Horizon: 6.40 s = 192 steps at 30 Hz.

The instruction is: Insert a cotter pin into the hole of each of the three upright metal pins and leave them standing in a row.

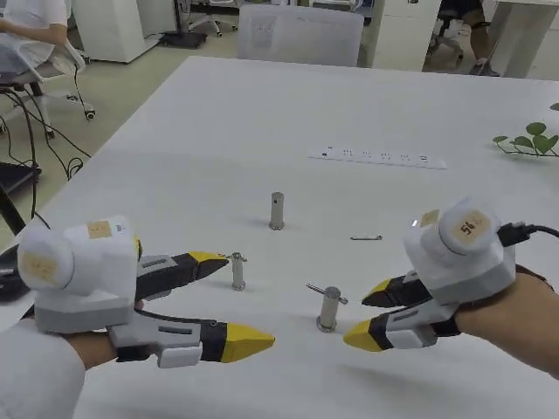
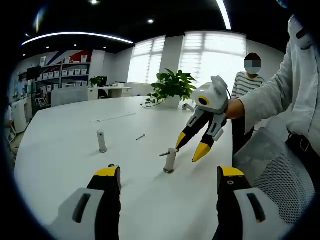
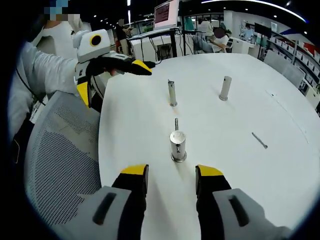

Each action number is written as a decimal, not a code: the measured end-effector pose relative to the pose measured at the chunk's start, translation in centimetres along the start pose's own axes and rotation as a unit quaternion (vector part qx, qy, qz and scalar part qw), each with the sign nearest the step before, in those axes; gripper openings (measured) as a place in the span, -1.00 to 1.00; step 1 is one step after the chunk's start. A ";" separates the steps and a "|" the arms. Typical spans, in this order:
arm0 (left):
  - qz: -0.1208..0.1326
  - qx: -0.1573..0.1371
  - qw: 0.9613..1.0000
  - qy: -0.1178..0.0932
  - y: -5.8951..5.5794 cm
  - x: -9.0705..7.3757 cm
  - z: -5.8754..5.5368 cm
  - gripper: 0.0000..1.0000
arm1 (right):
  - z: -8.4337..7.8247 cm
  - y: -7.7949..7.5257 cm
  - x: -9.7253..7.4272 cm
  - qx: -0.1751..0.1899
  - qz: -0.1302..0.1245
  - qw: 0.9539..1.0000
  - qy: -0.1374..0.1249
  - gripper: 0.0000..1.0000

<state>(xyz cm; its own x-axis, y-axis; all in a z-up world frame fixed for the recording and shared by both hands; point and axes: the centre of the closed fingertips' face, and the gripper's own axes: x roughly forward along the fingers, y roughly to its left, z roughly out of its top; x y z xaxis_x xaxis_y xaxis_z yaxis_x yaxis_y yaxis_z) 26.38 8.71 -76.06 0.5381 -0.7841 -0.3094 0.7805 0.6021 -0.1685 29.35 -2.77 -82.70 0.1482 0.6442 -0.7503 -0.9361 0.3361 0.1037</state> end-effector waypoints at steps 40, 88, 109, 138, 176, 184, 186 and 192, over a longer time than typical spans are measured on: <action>0.058 -0.020 0.998 -0.025 2.7 -4.1 0.0 0.78 | 1.3 -1.7 5.1 -0.070 0.007 0.993 -0.089 -0.72; 0.072 -0.027 0.997 -0.015 3.4 -5.2 -0.6 0.75 | 6.6 -2.0 8.6 -0.166 0.098 0.977 -0.092 -0.74; 0.070 -0.024 0.997 -0.012 3.2 -5.3 -0.5 0.74 | 6.6 -1.8 8.1 -0.167 0.100 0.976 -0.101 -0.51; 0.074 -0.020 0.997 -0.023 3.4 -5.3 0.4 0.73 | 6.3 -9.2 4.3 -0.120 0.036 0.987 -0.098 -0.40; 0.085 -0.030 0.996 -0.020 3.8 -5.5 -0.2 0.73 | 15.7 -13.1 11.0 -0.075 0.018 0.987 -0.143 -0.61; 0.085 -0.032 0.996 -0.018 3.8 -5.6 -0.3 0.73 | 15.6 -13.2 11.1 -0.080 0.015 0.986 -0.143 -0.71; 0.085 -0.032 0.996 -0.018 3.8 -5.5 -0.3 0.73 | 15.7 -13.3 11.0 -0.079 0.016 0.986 -0.143 -0.71; 0.083 -0.031 0.996 -0.020 3.8 -5.3 0.0 0.72 | 15.3 -13.7 10.6 -0.084 0.017 0.986 -0.142 -0.74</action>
<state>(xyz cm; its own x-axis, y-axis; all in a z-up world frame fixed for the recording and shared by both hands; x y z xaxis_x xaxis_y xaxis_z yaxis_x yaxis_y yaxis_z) 26.44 15.15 -75.07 0.6706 -0.6783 -0.3004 0.6596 0.7305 -0.1770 48.65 9.95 -82.11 0.1757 0.8275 -0.5333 -0.9784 0.2067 -0.0017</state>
